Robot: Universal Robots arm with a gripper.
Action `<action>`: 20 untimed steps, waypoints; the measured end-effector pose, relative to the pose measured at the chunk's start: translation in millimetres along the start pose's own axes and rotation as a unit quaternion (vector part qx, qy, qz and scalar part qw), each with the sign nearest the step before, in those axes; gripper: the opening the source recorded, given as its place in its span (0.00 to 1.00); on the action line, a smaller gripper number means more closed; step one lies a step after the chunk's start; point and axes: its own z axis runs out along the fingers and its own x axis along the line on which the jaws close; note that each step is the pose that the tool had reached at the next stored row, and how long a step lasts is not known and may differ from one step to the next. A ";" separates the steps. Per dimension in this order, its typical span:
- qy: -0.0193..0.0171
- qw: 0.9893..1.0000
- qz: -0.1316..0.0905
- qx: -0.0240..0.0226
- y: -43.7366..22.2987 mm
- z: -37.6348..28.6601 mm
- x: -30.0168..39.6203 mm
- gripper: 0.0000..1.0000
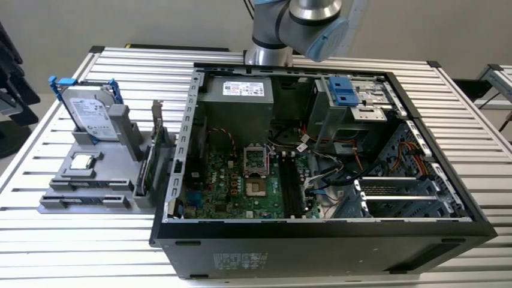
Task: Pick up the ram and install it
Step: 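Pick up the ram and move it above insertion slot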
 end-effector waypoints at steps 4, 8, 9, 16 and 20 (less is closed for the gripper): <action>0.000 1.000 0.028 0.002 -0.1 0.3 0.0 1.00; -0.001 0.998 0.056 0.005 -0.1 0.3 0.0 1.00; -0.001 0.998 0.062 0.005 -0.1 0.3 0.1 1.00; -0.001 0.994 0.109 0.011 -0.1 0.4 0.1 1.00; -0.001 0.991 0.135 0.013 -0.1 0.4 0.1 1.00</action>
